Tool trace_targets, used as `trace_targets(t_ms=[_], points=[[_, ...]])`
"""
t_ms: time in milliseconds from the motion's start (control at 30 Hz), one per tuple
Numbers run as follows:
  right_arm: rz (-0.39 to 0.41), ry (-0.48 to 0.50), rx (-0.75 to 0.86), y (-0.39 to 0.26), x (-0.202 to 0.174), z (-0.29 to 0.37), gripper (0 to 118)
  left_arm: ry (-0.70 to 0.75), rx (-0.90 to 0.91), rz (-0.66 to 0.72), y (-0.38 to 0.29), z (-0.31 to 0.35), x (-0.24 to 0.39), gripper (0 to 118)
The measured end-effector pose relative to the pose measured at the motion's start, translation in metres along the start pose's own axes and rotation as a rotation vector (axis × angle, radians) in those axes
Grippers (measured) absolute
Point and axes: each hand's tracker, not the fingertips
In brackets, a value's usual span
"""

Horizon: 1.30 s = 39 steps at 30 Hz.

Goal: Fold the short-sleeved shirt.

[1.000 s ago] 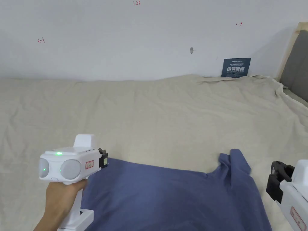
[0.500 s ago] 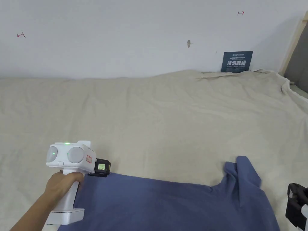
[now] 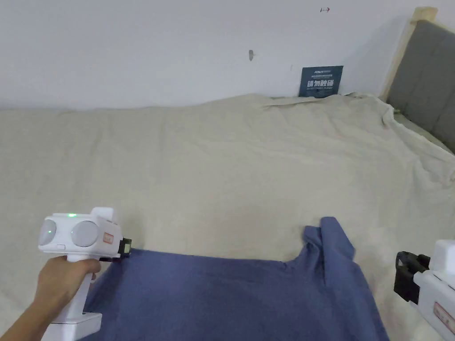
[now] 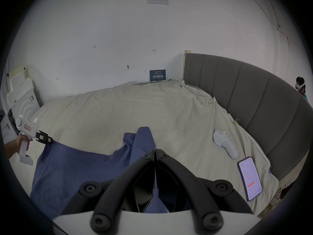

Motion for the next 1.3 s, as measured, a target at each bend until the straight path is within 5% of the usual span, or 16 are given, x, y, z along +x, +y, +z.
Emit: trace_targets(t_ms=[133,200,267,333,433,600,733,800,933,1300], points=[[0.018,0.034,-0.091,0.009,0.006,-0.041,3,-0.044,0.097,-0.016,-0.013,0.052,0.003,3],[0.024,0.051,-0.143,0.011,0.008,-0.063,36,-0.044,0.124,-0.033,-0.019,0.074,0.004,3],[0.029,0.069,-0.215,0.011,0.013,-0.095,95,-0.049,0.133,-0.029,-0.022,0.088,0.002,3],[0.044,0.068,-0.285,0.008,0.014,-0.12,111,-0.051,0.146,-0.032,-0.024,0.099,0.001,3],[0.009,0.076,-0.332,0.001,0.012,-0.145,108,-0.048,0.152,-0.036,-0.025,0.106,0.0,3],[0.065,0.053,-0.402,-0.017,0.004,-0.161,90,-0.045,0.148,-0.037,-0.028,0.107,-0.002,3],[0.08,0.063,-0.447,-0.032,0.014,-0.18,47,-0.04,0.142,-0.03,-0.032,0.105,-0.005,3],[0.032,0.096,-0.441,-0.034,0.016,-0.177,2,-0.042,0.142,-0.024,-0.036,0.106,-0.005,3],[0.098,0.087,-0.365,-0.023,-0.006,-0.129,2,-0.032,0.145,-0.022,-0.045,0.112,-0.004,3],[0.099,0.22,-0.076,0.068,-0.019,0.013,2,0.001,0.248,0.045,-0.052,0.178,-0.022,3]])
